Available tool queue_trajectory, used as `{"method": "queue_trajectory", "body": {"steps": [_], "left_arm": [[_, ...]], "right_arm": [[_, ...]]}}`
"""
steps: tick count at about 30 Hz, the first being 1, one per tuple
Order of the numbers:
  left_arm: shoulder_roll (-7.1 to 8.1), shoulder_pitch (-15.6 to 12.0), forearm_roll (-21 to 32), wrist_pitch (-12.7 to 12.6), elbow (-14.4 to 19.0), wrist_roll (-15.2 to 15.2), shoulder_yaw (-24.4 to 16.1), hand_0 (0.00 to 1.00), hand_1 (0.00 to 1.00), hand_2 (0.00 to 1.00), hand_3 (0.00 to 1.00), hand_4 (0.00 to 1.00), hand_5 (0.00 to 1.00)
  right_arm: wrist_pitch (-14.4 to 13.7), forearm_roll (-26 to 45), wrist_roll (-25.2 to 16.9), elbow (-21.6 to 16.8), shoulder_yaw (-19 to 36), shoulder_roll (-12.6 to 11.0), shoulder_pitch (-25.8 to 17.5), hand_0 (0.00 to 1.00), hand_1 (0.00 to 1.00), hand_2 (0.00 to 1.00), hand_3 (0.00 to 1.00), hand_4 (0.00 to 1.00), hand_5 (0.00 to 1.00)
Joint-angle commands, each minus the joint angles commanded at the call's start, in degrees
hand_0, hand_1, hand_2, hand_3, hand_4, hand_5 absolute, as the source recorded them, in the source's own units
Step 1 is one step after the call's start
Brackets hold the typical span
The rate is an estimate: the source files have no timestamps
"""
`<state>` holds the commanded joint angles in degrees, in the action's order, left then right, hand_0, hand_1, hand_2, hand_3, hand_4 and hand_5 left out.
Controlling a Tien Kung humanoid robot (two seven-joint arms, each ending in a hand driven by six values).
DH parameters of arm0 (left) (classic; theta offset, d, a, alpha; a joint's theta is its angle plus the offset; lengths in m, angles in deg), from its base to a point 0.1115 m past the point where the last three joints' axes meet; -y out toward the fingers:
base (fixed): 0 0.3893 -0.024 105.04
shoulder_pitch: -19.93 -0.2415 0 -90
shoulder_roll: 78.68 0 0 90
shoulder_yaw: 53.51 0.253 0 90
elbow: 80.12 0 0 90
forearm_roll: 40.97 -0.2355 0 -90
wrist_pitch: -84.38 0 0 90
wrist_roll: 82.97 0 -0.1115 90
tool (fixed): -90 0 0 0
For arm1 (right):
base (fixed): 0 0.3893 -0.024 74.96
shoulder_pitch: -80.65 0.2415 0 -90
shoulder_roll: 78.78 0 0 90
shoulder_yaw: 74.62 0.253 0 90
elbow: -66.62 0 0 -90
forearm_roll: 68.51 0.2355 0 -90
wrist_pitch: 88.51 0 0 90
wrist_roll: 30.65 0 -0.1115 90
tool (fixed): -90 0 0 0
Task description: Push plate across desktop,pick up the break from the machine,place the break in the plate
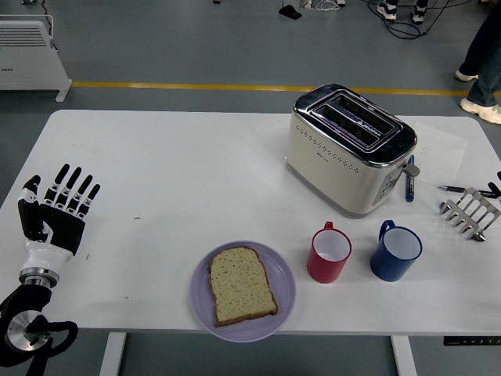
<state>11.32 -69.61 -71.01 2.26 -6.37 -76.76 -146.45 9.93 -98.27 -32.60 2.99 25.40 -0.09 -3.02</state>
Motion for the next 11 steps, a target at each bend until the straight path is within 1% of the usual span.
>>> {"method": "queue_trajectory", "body": {"steps": [1, 11], "left_arm": [[0.0, -0.02, 0.02, 0.04, 0.01, 0.0, 0.03, 0.784, 0.786, 0.82, 0.75, 0.558, 0.998], [0.0, -0.4, -0.09, 0.26, -0.14, -0.31, 0.11, 0.784, 0.783, 0.82, 0.749, 0.559, 0.998]], "right_arm": [[0.0, 0.01, 0.0, 0.01, 0.03, -0.07, -0.02, 0.813, 0.781, 0.794, 0.777, 0.505, 0.634], [0.26, -0.02, 0.04, 0.38, -0.08, -0.53, 0.04, 0.812, 0.781, 0.793, 0.777, 0.503, 0.633]]}}
